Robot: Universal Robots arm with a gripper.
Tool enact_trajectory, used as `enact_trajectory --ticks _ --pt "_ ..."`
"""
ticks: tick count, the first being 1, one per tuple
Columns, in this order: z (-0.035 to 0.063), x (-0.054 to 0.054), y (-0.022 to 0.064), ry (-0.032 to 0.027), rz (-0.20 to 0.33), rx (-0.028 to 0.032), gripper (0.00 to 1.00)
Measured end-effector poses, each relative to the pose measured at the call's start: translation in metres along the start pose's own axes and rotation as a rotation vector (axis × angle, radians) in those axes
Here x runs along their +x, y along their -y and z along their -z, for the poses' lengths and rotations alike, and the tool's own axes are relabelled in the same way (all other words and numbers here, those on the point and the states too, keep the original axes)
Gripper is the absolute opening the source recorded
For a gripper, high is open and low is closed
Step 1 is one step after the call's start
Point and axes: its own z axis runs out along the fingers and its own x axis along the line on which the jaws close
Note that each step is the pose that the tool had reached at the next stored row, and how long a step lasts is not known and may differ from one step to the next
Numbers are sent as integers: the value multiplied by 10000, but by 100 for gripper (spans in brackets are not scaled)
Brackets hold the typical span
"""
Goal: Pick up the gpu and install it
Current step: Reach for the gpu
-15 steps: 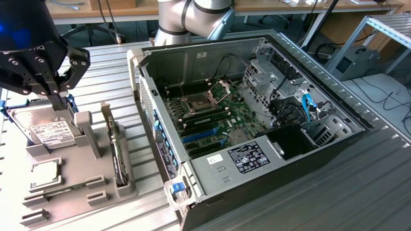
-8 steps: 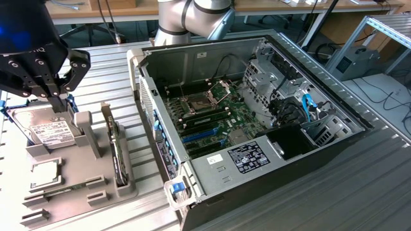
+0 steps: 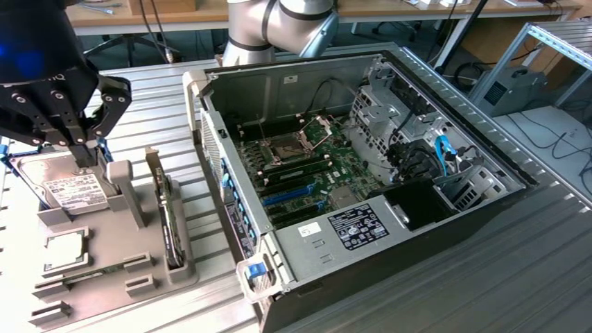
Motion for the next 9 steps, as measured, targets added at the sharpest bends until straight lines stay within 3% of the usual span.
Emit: enact_trajectory --ticks 3,4,6,9 --pt "-4 -7 61 3 2 47 11" --pt "-16 -41 70 7 2 86 11" --pt "-28 -65 200 13 5 187 11" --pt "-30 -70 237 16 7 219 11"
